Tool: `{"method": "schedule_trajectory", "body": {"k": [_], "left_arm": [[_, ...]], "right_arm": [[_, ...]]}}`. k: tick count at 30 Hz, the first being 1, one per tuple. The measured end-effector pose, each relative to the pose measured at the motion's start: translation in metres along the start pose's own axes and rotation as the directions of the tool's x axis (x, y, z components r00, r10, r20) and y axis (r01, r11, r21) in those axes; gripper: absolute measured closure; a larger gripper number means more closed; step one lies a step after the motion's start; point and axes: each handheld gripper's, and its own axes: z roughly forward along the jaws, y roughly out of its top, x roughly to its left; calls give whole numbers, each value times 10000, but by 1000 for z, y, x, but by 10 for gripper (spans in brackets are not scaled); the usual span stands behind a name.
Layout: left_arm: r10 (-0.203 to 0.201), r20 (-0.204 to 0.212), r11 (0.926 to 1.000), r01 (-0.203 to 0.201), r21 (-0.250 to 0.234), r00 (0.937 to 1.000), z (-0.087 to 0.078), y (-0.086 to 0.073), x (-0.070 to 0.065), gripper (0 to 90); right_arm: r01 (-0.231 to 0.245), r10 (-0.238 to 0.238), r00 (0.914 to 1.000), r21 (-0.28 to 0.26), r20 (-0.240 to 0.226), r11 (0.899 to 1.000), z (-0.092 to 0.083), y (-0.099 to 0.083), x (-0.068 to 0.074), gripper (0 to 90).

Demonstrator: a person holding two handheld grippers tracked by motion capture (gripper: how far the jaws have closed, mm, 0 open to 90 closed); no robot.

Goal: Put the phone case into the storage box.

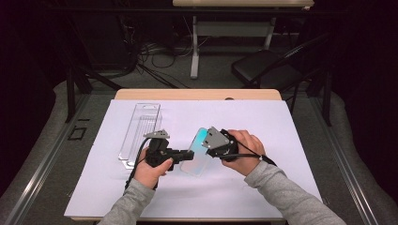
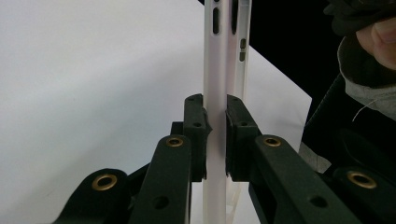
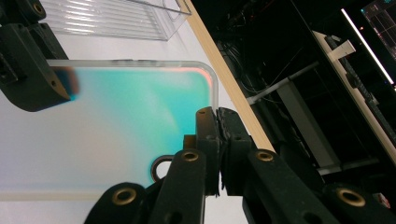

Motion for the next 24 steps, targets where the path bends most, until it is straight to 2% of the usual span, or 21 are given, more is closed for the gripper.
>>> {"method": "schedule_trajectory", "body": {"k": [24], "left_arm": [[-55,43,10000,55,-29,10000,-1,-1,1,819]], "right_arm": [[-161,161,9998,-19,-66,9999,2,-1,0,881]]}}
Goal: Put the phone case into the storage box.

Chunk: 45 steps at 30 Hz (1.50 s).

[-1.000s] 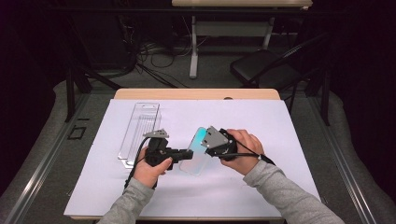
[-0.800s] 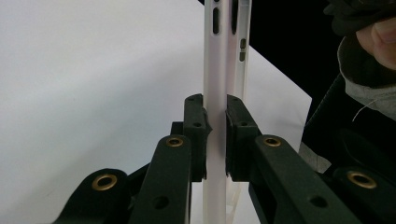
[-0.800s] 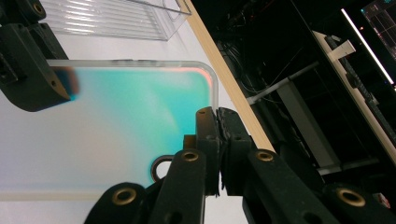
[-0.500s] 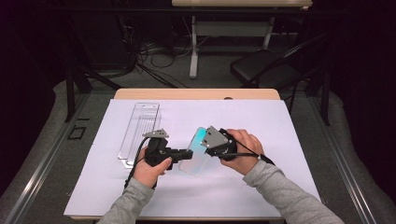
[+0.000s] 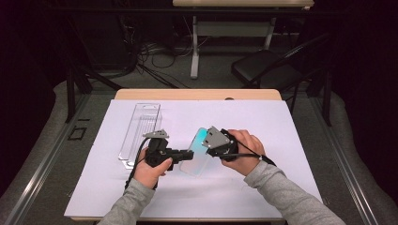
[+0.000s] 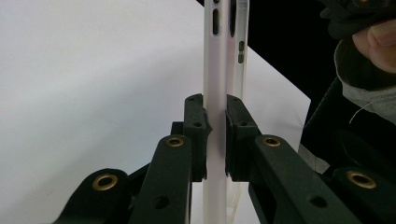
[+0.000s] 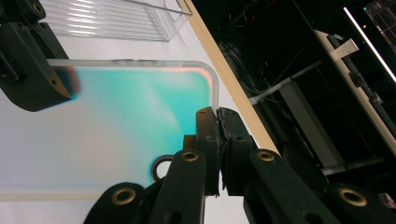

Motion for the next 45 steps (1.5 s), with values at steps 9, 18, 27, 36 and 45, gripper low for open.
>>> {"method": "schedule_trajectory", "body": {"k": [9,18,27,36,45], "left_arm": [[-12,14,10000,12,-63,10000,0,0,2,819],[-143,-72,9998,143,-130,9999,-1,-2,6,819],[-206,-221,9994,199,-295,9995,-5,-3,9,819],[-256,-318,9987,241,-449,9992,-8,-4,12,819],[-235,-461,9977,205,-646,9987,-14,-4,14,818]], "right_arm": [[-134,134,9999,-122,-71,9998,0,0,-1,864],[49,-48,10000,-582,14,9983,-2,2,1,706],[112,-118,9999,-915,-57,9957,-5,3,3,619],[-495,440,9971,-909,-623,9946,-8,5,3,602],[-1068,984,9922,-1137,-771,9877,-10,3,-3,477]]}}
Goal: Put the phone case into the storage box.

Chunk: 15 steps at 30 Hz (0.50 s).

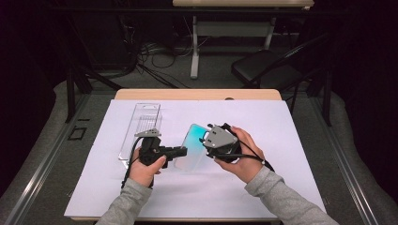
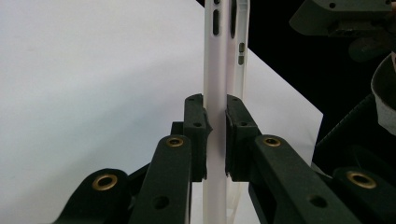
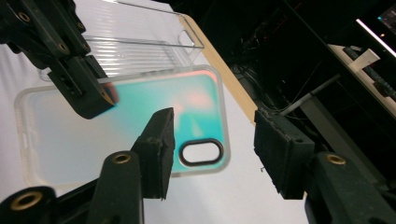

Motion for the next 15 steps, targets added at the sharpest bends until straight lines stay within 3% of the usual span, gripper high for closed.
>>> {"method": "schedule_trajectory", "body": {"k": [4,7,11,15], "left_arm": [[-12,-42,9999,11,-116,10000,-3,0,1,819],[-14,-57,9998,13,-216,10000,-5,1,1,819],[15,-73,9995,-17,-312,10000,-7,1,2,818],[47,-114,9988,-52,-496,9999,-11,1,2,819]], "right_arm": [[-202,204,9998,-143,89,9997,-2,-4,-4,453],[-764,764,9971,-43,34,9971,-2,-10,-8,432],[-1736,1736,9840,36,-398,9848,1,-19,-12,376],[-2275,2272,9732,-41,-369,9738,2,-28,-14,271]]}}
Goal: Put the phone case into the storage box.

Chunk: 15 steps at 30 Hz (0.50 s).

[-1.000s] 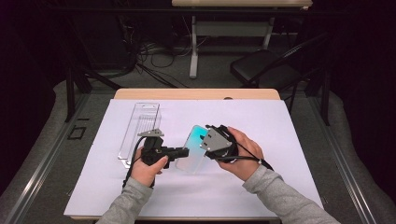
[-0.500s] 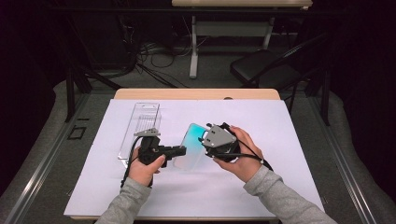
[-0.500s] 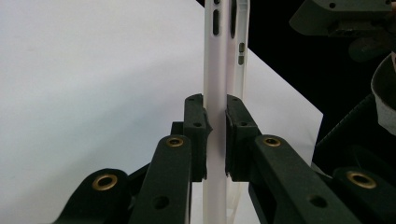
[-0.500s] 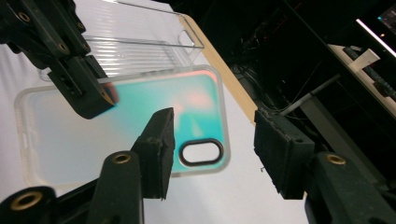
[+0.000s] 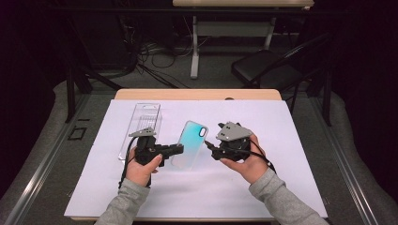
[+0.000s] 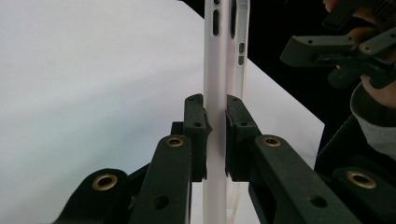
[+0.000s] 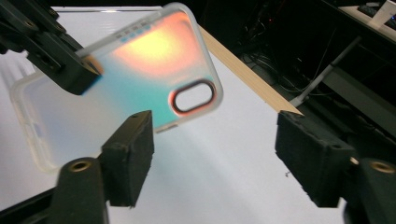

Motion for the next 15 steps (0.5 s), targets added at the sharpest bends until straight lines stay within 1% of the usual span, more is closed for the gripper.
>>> {"method": "schedule_trajectory", "body": {"k": [1,3,4,7,9,12,15], "left_arm": [[-14,-2,10000,14,-55,10000,-1,0,0,819],[-1,-19,9999,0,-155,10000,-2,0,0,818],[22,-17,9998,-23,-173,10000,-3,0,0,819],[57,-44,9996,-58,-291,10000,-5,0,0,819],[65,-29,9995,-66,-325,10000,-7,1,0,819],[120,-10,9986,-120,-519,9999,-9,1,0,818],[188,-63,9973,-192,-715,9998,-11,1,0,818]], "right_arm": [[-123,123,9999,-5,0,9999,0,-2,-1,263],[-468,469,9986,29,-264,9989,1,-5,-3,219],[-649,650,9974,15,-317,9979,2,-7,-4,212],[-838,837,9963,-39,-209,9965,2,-10,-4,185],[-1000,996,9946,-129,-289,9949,3,-11,-5,175],[-1442,1427,9888,-332,-430,9890,4,-12,-6,169],[-1692,1665,9842,-427,-601,9847,4,-11,-8,164]]}}
